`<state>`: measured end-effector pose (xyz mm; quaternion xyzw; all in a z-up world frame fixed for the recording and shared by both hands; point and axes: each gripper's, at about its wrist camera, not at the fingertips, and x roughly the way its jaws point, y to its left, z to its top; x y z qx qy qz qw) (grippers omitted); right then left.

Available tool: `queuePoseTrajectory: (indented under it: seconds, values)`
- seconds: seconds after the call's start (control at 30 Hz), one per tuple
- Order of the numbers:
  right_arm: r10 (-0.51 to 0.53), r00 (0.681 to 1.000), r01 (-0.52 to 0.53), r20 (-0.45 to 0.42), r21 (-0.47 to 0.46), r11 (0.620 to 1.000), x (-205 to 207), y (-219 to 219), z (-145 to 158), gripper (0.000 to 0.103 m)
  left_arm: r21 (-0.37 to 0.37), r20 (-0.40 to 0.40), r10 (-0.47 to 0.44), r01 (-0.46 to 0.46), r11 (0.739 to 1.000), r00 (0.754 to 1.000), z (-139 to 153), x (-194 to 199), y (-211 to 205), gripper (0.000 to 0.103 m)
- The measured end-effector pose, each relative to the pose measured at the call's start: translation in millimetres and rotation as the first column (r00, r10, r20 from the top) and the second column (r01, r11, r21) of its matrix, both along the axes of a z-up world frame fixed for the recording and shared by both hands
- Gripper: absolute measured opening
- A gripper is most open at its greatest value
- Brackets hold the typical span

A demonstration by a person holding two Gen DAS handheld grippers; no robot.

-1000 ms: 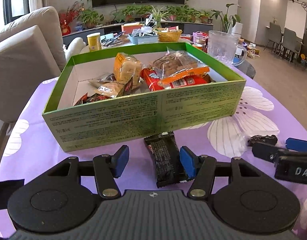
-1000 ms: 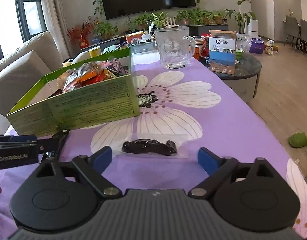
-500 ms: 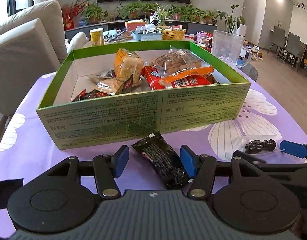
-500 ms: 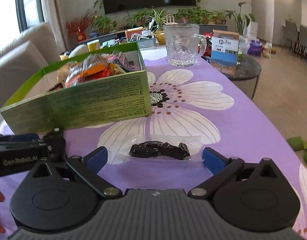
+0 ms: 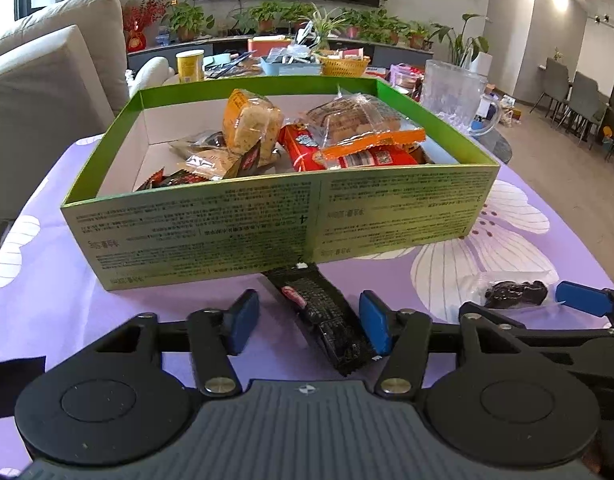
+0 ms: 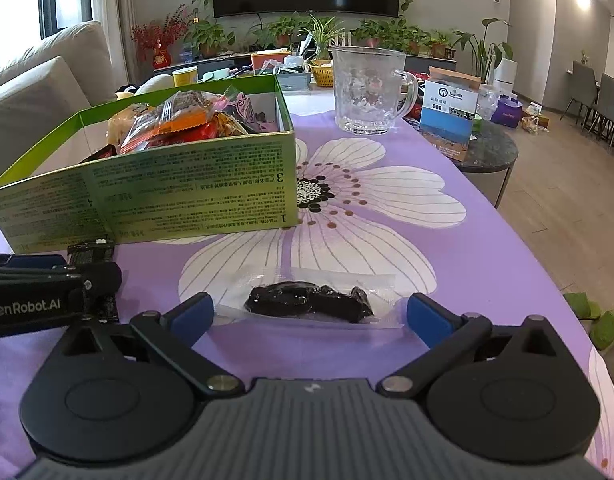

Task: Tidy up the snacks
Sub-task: 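Grasp the dark snack bar with the left gripper and lift it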

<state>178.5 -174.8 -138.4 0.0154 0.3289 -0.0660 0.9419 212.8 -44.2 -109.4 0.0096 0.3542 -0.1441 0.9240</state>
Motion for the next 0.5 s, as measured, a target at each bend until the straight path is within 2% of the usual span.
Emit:
queuePoseTrajectory:
  seconds: [0.03,0.13,0.27,0.5]
  values:
    - [0.002,1.000,-0.002,-0.001,-0.002,1.000,0.5,0.1,0.0,0.059,-0.011,-0.001,-0.004,0.004,1.000,1.000,0.3,-0.8,1.5,0.031]
    - [0.014,1.000,-0.014,0.007,-0.005,1.000,-2.6,2.0,3.3,0.059,-0.021,0.007,-0.014,0.014,1.000,1.000,3.7,-7.1,3.6,0.027]
    - [0.023,0.999,-0.023,0.049,0.002,1.000,-14.2,3.6,9.4,0.059,-0.028,0.047,-0.030,0.031,0.999,0.998,13.2,-20.3,6.9,0.026]
    - [0.042,0.992,-0.038,0.121,-0.032,0.999,-35.2,9.2,26.6,0.059,-0.062,0.067,-0.034,0.038,0.997,0.997,26.3,-39.4,15.4,0.024]
